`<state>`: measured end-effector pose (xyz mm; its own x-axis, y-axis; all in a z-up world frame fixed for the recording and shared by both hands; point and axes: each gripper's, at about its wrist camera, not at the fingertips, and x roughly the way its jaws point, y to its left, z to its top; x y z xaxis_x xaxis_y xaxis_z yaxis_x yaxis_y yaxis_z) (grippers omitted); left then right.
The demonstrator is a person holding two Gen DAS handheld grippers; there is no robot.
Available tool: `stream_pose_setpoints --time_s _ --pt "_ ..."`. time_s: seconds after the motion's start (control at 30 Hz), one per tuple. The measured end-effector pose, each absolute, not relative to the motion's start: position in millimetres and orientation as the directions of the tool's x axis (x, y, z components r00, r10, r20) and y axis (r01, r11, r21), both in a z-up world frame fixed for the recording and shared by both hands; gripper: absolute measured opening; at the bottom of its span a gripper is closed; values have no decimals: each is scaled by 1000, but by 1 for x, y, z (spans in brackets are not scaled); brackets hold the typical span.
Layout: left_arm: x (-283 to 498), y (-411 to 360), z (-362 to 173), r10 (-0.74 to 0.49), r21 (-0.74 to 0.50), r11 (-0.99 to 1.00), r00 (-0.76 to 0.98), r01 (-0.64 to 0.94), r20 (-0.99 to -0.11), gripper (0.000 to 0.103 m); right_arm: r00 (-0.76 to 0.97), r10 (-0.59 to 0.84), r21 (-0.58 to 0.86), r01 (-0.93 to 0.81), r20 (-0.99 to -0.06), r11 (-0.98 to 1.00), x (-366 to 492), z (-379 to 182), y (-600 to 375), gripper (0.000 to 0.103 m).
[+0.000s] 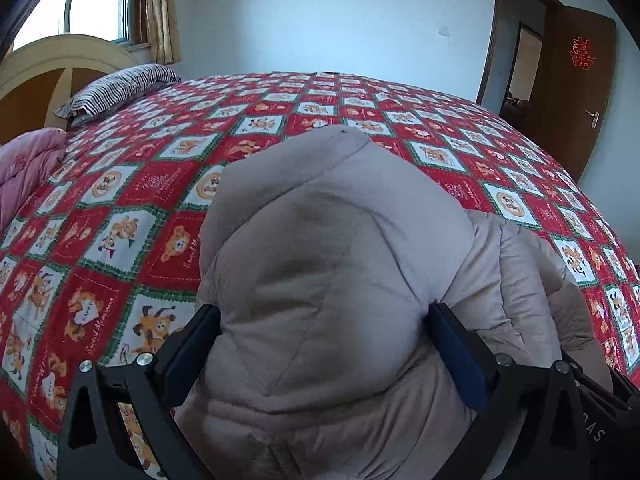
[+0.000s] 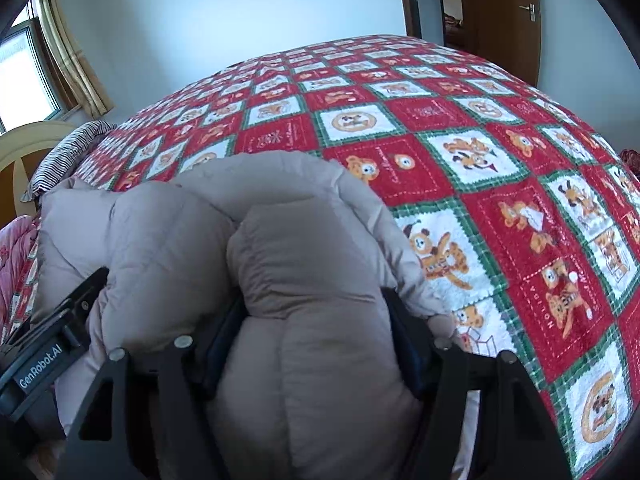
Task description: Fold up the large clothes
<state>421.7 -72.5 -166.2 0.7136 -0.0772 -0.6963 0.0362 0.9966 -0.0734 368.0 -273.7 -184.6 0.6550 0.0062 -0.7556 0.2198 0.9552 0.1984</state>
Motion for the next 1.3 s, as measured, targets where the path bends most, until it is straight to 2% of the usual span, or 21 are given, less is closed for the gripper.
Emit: stream_pose_setpoints --time_s 1.3 --pt "426 -78 -173 -40 -36 999 702 21 -711 102 641 -32 151 228 -767 962 382 -196 -270 80"
